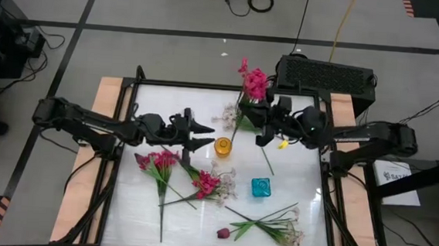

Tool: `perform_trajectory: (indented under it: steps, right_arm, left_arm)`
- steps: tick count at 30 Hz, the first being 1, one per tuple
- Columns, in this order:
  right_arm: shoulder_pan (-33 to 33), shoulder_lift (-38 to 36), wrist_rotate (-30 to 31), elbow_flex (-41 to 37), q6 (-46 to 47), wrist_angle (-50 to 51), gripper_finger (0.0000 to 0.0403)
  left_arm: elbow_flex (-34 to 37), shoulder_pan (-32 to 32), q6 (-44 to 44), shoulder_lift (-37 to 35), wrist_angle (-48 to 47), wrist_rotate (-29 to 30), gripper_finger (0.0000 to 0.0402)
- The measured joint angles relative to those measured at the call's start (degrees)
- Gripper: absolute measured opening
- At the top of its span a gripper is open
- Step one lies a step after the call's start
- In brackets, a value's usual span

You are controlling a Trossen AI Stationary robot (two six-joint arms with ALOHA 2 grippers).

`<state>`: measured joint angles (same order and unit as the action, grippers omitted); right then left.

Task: Sort flowers into vase by color
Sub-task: Put the top pink flowers into the transparent vase

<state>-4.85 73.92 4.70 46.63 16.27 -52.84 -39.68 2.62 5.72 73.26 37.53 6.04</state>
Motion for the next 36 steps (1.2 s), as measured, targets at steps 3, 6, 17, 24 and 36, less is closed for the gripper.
perform_trajectory:
  steps: [3, 6, 17, 24, 36]
  right_arm:
    - [0.76, 3.42, 0.03, 0.00, 0.53, -2.60, 0.0005]
    - [1.49, 5.77, -0.01, -0.02, 0.92, -4.98, 0.0007]
    - [4.30, 7.25, -0.04, -0.02, -2.37, -9.22, 0.0010]
    - [5.30, 7.25, 0.07, -0.02, -4.91, -11.99, 0.0010]
    - [5.71, 7.23, 1.77, -0.02, -6.52, -13.88, 0.0011]
  left_arm:
    - [0.00, 0.69, 0.00, 2.37, 3.69, -0.02, 0.0219]
    - [0.00, 0.95, -0.01, 3.02, 4.71, 0.70, 0.0251]
    - [0.00, 1.78, 4.49, 3.05, 5.61, -2.42, 0.0271]
    - [-0.02, 2.04, 2.54, 3.59, 5.25, -2.61, 0.0271]
    - [-0.04, 1.46, 2.80, 10.25, 12.04, -2.58, 0.0271]
